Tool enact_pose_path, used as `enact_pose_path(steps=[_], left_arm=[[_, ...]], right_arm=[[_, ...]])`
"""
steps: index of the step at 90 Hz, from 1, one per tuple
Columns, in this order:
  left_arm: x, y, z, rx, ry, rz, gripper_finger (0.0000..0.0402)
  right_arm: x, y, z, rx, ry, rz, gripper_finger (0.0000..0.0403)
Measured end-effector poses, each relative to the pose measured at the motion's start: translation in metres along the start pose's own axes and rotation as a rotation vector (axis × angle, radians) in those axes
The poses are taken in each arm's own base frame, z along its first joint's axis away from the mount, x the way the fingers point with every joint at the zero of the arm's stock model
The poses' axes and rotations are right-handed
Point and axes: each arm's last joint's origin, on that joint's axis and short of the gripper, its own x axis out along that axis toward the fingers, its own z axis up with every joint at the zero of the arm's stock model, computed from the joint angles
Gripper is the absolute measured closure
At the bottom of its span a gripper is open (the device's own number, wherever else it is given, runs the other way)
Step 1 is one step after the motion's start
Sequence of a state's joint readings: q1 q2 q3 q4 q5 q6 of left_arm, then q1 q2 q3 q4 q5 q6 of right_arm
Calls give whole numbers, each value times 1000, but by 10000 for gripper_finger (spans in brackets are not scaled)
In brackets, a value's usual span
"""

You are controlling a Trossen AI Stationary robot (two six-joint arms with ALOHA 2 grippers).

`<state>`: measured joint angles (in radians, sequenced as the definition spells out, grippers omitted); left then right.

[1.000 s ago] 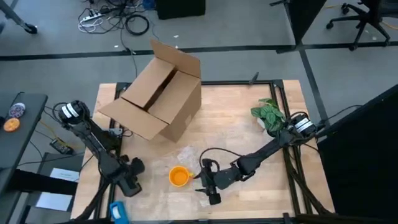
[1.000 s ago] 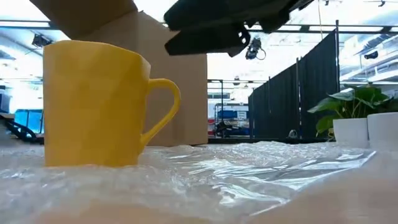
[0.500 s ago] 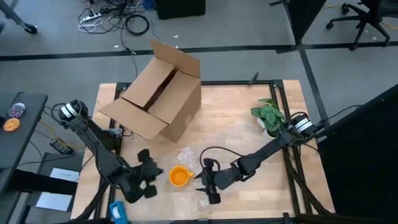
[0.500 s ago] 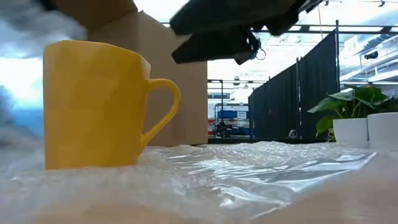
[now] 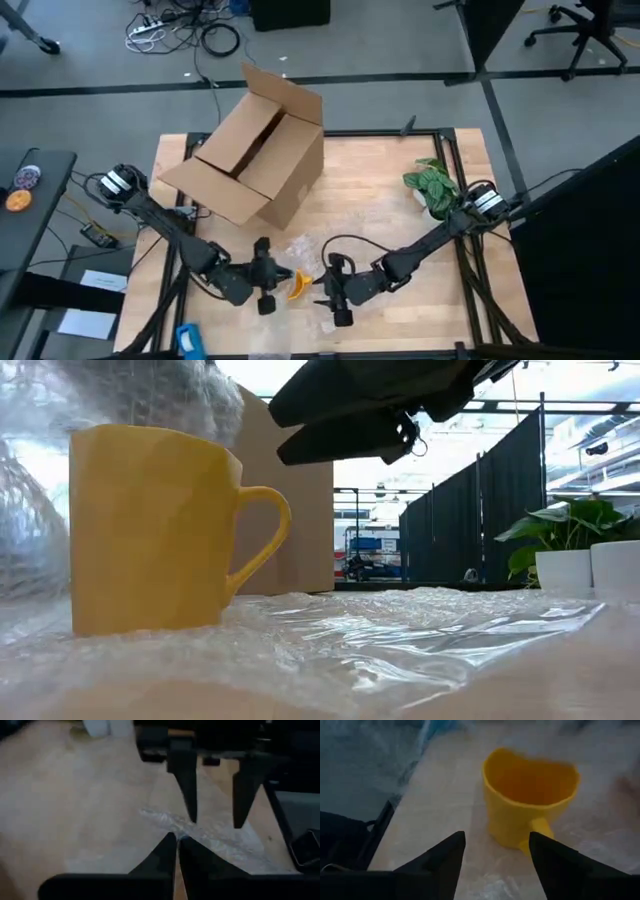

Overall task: Wrap mug
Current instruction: Wrap the yellow mug with the bubble wrap

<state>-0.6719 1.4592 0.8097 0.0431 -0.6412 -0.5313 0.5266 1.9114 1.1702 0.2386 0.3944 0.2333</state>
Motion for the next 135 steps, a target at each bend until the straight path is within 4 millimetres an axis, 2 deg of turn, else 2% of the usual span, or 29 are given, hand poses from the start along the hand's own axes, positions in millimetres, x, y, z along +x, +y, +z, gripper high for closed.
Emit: enact_pose_path(steps=[16, 31, 49, 72, 87, 101, 107, 114, 125, 135], left_arm=[[21, 6, -11, -16, 37, 32, 323], [24, 8, -6, 33, 17, 23, 261], [8, 8, 15, 131, -38, -2, 226], [-17, 6, 43, 272, -127, -47, 224], [-48, 2, 54, 268, -97, -91, 224], [-77, 3, 39, 122, 75, -98, 224], [-83, 1, 29, 61, 96, -70, 224], [-80, -1, 9, 19, 95, -15, 224], [-64, 1, -23, -45, 134, 50, 224], [-54, 3, -40, -43, 156, 88, 224]], right_arm=[[0, 2, 27, -81, -121, 9, 197], [7, -16, 39, -103, -136, -35, 203], [14, -35, 37, -76, -77, 2, 216], [16, -42, 34, -101, -31, 21, 222], [18, -46, 34, -110, -16, 49, 222], [18, -47, 33, -185, 0, 130, 224], [19, -50, 35, -208, 0, 157, 225], [20, -54, 44, -225, -2, 183, 225], [19, -60, 58, -267, 47, 176, 226], [18, -64, 68, -307, 81, 172, 230]])
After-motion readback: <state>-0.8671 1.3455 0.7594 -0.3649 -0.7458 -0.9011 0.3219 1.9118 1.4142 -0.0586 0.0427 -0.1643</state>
